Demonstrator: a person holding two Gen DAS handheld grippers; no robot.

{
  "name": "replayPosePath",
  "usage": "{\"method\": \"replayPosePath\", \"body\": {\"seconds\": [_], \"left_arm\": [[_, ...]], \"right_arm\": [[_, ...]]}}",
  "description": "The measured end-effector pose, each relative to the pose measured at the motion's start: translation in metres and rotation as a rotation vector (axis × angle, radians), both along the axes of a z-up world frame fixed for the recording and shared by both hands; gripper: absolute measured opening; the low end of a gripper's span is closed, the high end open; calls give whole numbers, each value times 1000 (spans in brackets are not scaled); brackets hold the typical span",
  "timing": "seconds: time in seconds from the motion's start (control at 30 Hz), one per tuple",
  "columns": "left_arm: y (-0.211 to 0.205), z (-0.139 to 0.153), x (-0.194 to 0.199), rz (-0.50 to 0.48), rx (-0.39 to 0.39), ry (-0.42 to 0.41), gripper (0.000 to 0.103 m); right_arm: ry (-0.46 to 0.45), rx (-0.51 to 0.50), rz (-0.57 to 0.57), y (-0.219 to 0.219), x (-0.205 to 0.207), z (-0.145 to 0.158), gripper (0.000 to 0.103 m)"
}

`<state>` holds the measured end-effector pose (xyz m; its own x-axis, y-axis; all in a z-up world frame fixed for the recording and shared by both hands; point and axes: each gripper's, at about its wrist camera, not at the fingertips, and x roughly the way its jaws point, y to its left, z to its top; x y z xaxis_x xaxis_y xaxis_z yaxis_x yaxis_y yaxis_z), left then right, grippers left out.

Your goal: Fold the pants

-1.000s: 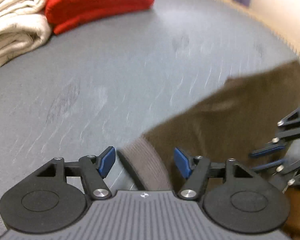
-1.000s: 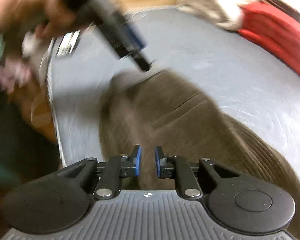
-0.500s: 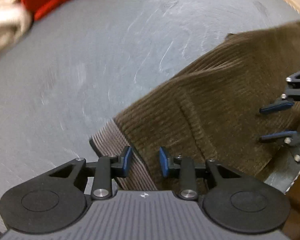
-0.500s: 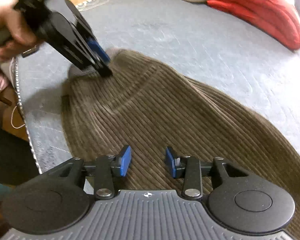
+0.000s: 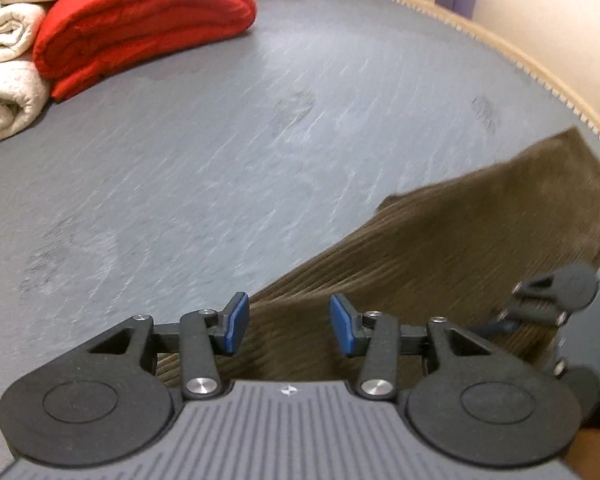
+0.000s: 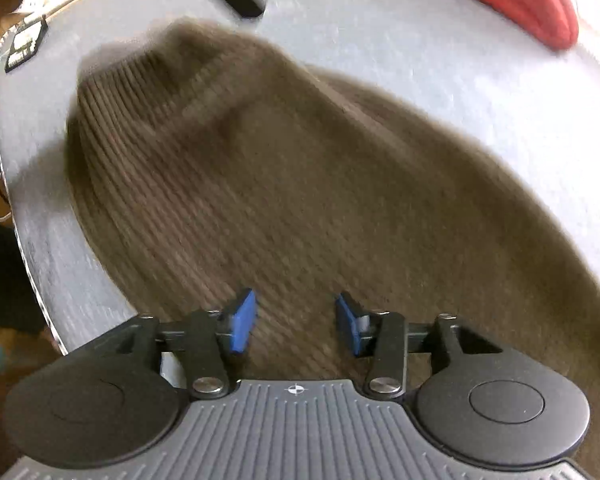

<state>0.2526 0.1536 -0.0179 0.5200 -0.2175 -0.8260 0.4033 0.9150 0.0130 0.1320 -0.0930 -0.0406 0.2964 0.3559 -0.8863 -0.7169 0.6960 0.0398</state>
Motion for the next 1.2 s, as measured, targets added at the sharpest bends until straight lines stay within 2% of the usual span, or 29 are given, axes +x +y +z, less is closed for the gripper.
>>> {"method": "replayPosePath", "body": {"seconds": [0.07,0.23,0.4,0.6,0.73,0.8,0.87,0.97,1.0,1.1,1.2], "left_arm": [[-16,3,0,-4,-20,2,50],[-63,-8,3,-55,-42,5,50],[-100,-25,3,-107,-48,3,50],[-138,-38,9,-139,-94,13,50],[-175,-44,-2,-216,-102,10,50],[-191,-45,-9,-253,-101,5,50],[-204,-45,-16,-283,-101,-2,50],[-218,-44,-25,-320,-103,-12,50],[-221,-44,-28,-327,-103,-16,50],[-227,-44,-33,-344,-105,-20,50],[-229,-47,-32,-347,-100,-18,50]], "right_arm": [[10,26,-8,-10,-1,1,50],[17,84,-125,-53,2,5,50],[62,104,-352,-116,15,0,50],[29,73,-583,-206,11,-4,50],[13,77,-763,-273,-4,-11,50],[-15,42,-853,-305,-10,-10,50],[-58,6,-974,-348,-17,-10,50],[-63,-5,-1260,-428,-31,-16,50],[-59,28,-1368,-454,-39,-19,46],[-61,286,-1641,-535,-74,-27,25],[-151,359,-1845,-574,-103,-26,24]]}}
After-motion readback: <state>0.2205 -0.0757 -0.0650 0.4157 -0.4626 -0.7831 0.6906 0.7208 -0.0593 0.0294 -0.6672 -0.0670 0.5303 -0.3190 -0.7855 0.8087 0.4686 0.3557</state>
